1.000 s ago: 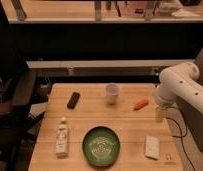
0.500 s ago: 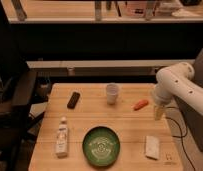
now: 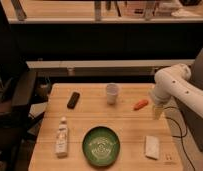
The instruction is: Place the pepper on the white sponge
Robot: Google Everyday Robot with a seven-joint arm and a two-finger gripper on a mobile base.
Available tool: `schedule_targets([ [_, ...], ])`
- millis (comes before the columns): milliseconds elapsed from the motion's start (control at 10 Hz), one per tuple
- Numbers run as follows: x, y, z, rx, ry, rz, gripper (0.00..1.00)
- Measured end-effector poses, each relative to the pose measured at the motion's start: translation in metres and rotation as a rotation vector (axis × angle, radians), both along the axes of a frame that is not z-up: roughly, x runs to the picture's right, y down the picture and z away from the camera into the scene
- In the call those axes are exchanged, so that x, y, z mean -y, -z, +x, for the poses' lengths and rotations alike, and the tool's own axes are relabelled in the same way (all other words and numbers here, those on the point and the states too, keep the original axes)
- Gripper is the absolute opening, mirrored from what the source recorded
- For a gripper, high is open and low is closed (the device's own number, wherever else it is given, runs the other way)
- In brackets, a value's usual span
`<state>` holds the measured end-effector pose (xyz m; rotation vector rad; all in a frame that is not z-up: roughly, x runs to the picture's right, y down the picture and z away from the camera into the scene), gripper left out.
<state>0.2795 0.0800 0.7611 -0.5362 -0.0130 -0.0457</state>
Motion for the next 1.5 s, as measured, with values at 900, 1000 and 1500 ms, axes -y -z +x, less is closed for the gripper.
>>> schedule_targets([
  [900,0.009,-0.048,0.007,0.034,0.043,0.014,0.80],
  [1000,0.008,-0.051,0.008,0.038,0.050,0.014,0.80],
  [1500,0.007,-0.080,0.005,0.069,0.082,0.004,0.80],
])
